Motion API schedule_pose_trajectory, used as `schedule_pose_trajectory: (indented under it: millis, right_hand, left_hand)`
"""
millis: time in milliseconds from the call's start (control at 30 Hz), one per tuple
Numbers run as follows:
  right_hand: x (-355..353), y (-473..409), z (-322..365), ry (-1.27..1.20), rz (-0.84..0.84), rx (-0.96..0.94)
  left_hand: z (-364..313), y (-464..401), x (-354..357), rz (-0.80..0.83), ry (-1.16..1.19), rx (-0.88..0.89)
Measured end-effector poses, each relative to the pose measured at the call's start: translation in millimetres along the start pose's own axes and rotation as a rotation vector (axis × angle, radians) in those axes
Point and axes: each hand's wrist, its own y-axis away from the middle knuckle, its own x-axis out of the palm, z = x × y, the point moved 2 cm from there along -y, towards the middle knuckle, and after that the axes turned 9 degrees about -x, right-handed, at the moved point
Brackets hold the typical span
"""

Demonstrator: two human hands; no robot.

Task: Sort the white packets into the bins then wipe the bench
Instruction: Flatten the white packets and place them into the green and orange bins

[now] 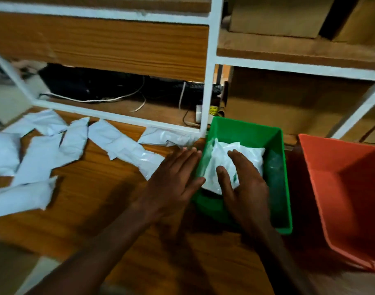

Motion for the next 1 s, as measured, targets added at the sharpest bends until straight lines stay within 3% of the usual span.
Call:
schedule_pose_trajectory:
  millis: [100, 300, 600, 1000]
  right_hand:
    - [17.4, 15.8, 46.8, -0.021, -0.036, -0.104]
    - [79.4, 58.9, 140.1, -0.114, 0.073, -0.246]
    - [234.4, 128.7, 278.2, -0.167, 0.257, -0.178]
    - [377.3, 120.9, 393.7, -0.194, 0.423, -0.057]
  left_hand:
    - [29.1, 52.6, -19.6, -0.021, 0.005, -0.116]
    - [97.0, 159.2, -56.8, -0.175, 0.056, -0.304]
    - [247.8, 298.7, -115.0, -0.242, 0.105, -0.591]
    - [399.7, 316.6, -168.0, -0.224, 0.096, -0.719]
